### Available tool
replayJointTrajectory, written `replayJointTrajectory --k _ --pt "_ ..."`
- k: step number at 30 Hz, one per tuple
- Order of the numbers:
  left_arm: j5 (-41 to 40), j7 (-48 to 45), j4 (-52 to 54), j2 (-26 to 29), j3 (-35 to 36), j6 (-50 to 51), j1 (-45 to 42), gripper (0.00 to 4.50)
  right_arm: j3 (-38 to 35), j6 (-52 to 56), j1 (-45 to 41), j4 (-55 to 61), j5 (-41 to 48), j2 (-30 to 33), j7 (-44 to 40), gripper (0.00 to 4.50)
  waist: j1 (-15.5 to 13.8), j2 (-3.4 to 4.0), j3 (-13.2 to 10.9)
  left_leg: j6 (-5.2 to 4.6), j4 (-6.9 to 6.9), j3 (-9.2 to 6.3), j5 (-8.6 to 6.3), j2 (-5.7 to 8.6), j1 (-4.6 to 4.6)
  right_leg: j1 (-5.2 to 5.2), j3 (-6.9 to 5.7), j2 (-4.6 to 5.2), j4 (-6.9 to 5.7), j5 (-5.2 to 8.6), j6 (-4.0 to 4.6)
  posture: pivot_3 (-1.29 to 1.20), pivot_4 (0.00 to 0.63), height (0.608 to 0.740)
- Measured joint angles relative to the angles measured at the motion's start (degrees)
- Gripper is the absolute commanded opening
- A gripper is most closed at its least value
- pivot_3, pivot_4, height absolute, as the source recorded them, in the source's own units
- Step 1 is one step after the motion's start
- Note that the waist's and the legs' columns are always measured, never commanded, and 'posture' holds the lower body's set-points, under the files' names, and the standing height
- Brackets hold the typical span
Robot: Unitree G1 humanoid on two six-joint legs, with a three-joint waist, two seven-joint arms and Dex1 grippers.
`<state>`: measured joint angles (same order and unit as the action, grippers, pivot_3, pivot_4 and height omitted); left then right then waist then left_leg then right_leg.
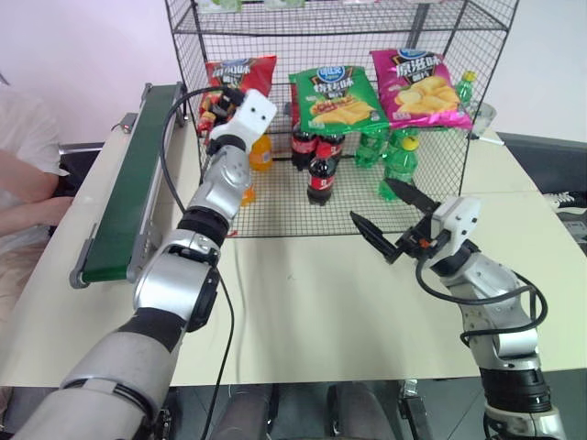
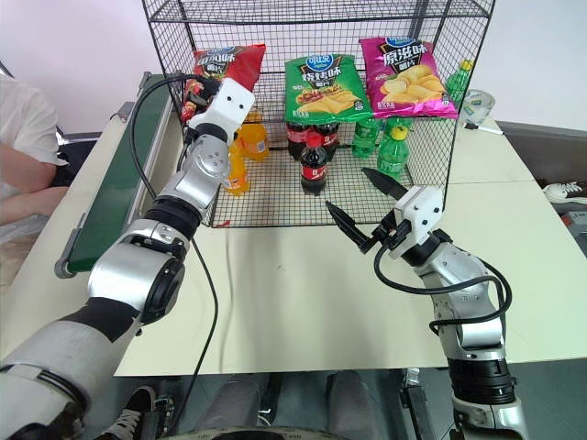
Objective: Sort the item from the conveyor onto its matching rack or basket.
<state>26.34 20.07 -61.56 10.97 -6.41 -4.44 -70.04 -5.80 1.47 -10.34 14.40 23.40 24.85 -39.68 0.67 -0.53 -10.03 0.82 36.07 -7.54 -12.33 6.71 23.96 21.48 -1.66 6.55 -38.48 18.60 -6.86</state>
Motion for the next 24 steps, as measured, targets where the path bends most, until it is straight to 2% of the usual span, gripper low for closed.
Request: replayJointTrajectory --k 2,3,8,12,15,19,22,24 --pt "0.1 1.5 0.4 0.1 -0.4 -0.7 -0.1 4.25 0.0 0.0 -0.1 0.0 0.0 0.0 -0.1 4.50 0.0 0.00 0.0 0.00 0.01 0.00 0.00 0.00 0.00 0.00 0.00 0.00 0.00 0.00 0.00 0.00 0.150 0.740" --pt "0.0 1.6 0.7 0.2 -0.6 -1.0 -0.1 4.46 0.0 0.0 -0.1 0.0 0.0 0.0 -0.1 4.50 0.0 0.00 0.0 0.00 0.02 0.00 0.00 0.00 0.01 0.00 0.00 0.00 -0.01 0.00 0.00 0.00 0.150 0.740" --pt "-1.1 1.0 8.1 0.4 -0.8 -1.2 2.9 4.46 0.1 0.4 -0.7 -0.1 0.0 0.0 -0.2 4.50 0.0 0.00 0.0 0.00 0.06 0.00 0.00 0.01 0.02 0.00 0.00 0.02 -0.03 0.00 0.00 0.00 0.150 0.740" --pt "-3.2 -3.7 19.1 0.3 -0.8 1.4 9.9 4.46 0.2 0.6 -0.9 -0.3 0.0 0.0 -0.4 4.50 0.0 0.01 0.0 0.01 0.07 0.00 0.00 0.01 0.02 0.02 0.02 0.02 -0.05 0.00 0.00 0.00 0.150 0.740" --pt "-3.8 -8.8 31.5 0.6 -0.9 4.8 18.0 4.46 0.4 0.6 -1.1 -0.7 0.0 0.1 -0.8 4.50 0.1 0.02 0.0 0.01 0.06 0.00 0.01 0.01 0.04 0.06 0.07 0.02 -0.07 0.00 0.01 0.00 0.150 0.740" --pt "-4.6 -12.9 41.4 2.6 -0.6 9.0 23.1 4.46 0.4 0.6 -1.1 -1.1 0.0 0.1 -1.2 4.50 0.0 0.03 0.0 0.04 0.09 -0.02 0.03 0.00 0.04 0.06 0.12 0.02 -0.10 0.00 0.01 0.00 0.150 0.740" --pt "-8.8 -17.9 48.5 3.9 1.8 9.2 27.4 4.46 0.5 0.7 -1.3 -1.2 0.0 0.2 -1.3 4.50 0.0 0.05 0.0 0.04 0.09 -0.02 0.02 0.00 0.04 0.05 0.13 0.06 -0.08 0.00 0.01 0.00 0.150 0.740" --pt "-15.4 -24.3 55.0 4.4 3.8 9.3 32.2 4.46 0.5 0.7 -1.3 -1.3 0.0 0.3 -1.5 4.50 0.1 0.05 0.0 0.04 0.09 -0.02 0.03 0.00 0.04 0.05 0.13 0.14 -0.08 0.00 0.02 0.00 0.150 0.740"
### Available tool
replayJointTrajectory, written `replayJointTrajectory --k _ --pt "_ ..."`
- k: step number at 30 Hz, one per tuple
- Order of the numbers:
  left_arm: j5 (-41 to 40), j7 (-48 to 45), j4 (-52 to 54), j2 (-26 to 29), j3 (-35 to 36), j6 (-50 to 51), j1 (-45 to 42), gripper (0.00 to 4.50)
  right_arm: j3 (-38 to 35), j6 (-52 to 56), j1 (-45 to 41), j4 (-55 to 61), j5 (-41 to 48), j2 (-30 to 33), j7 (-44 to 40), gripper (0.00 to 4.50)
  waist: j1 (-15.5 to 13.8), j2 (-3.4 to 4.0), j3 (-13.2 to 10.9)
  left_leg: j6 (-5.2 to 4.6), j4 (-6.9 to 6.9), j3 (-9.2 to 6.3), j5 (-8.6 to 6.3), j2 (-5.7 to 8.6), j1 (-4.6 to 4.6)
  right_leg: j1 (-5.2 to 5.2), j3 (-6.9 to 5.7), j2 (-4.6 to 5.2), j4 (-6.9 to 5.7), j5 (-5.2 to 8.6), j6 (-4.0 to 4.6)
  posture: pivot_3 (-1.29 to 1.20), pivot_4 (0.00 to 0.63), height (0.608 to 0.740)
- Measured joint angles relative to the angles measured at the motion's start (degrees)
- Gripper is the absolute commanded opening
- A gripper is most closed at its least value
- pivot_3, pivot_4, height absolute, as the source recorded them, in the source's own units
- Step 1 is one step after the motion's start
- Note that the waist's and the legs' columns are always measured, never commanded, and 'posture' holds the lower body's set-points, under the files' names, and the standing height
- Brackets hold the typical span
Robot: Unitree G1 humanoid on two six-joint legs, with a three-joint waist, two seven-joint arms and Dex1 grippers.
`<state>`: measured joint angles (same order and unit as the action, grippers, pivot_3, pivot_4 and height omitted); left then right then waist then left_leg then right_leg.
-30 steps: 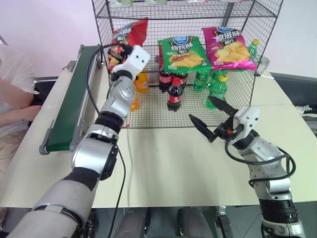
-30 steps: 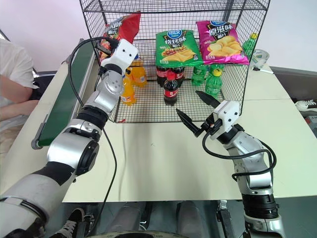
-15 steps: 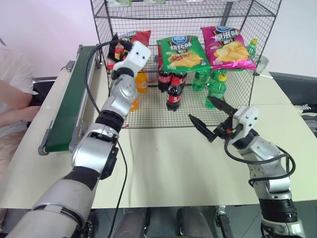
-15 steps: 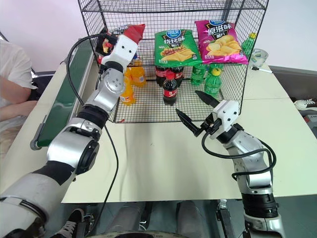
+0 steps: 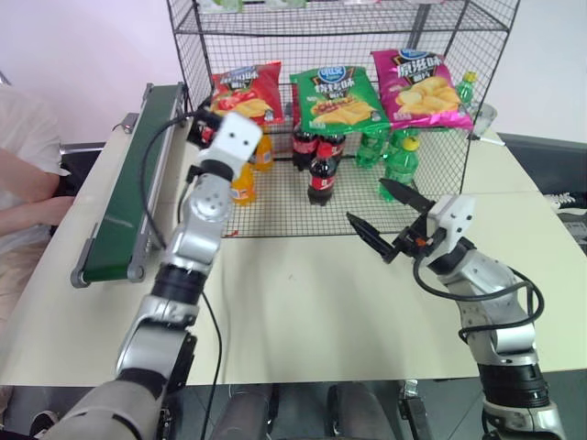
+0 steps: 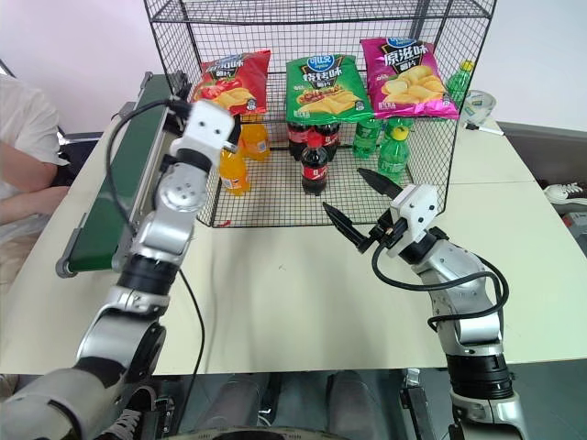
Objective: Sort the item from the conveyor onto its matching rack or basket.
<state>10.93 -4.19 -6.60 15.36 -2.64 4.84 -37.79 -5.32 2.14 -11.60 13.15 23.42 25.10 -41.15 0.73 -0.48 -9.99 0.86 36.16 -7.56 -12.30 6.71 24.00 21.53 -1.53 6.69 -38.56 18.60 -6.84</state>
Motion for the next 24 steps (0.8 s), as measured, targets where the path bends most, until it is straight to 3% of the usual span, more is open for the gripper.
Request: replayJointTrajectory --k 4,8,11,17,24 --pt "-13.5 -10.1 12.9 0.3 3.6 7.0 6.5 4.46 -0.2 0.0 0.0 -0.1 0.1 0.9 -0.9 4.50 -0.1 0.00 0.0 0.00 0.06 -0.05 0.00 0.00 0.00 -0.06 -0.02 0.03 0.01 0.00 0.01 0.00 0.150 0.740" --pt "-24.1 -19.2 25.5 7.5 7.4 15.9 13.8 4.46 -2.5 0.2 1.5 -0.2 0.5 3.9 -2.6 4.50 0.0 0.05 0.0 -0.01 -0.02 -0.05 0.00 -0.02 -0.06 -0.08 -0.01 0.01 0.03 0.01 0.03 0.00 0.150 0.740" --pt "-32.2 -22.6 30.4 11.7 14.8 23.6 22.0 4.46 -4.3 0.4 3.1 -0.1 1.7 6.8 -5.2 4.50 0.2 0.07 0.0 -0.08 -0.07 -0.03 -0.05 -0.06 -0.18 -0.16 0.03 0.00 0.09 0.01 0.04 0.00 0.150 0.740" --pt "-39.1 -31.5 27.0 22.2 31.6 26.3 35.2 4.46 -11.0 0.4 6.0 -3.7 4.0 14.6 -11.6 4.50 -0.5 0.07 0.0 -0.39 -0.10 -0.05 -0.24 -0.12 -0.23 -0.20 -0.01 0.00 0.18 0.00 0.10 0.00 0.150 0.740" --pt "-38.3 -40.6 21.3 27.1 36.6 16.9 41.1 4.46 -16.3 -1.7 8.5 -13.4 4.4 23.2 -21.8 4.50 -1.5 0.09 0.0 -0.55 -0.11 0.00 -0.36 -0.11 -0.45 -0.40 -0.02 0.09 0.51 0.01 0.16 0.00 0.150 0.740"
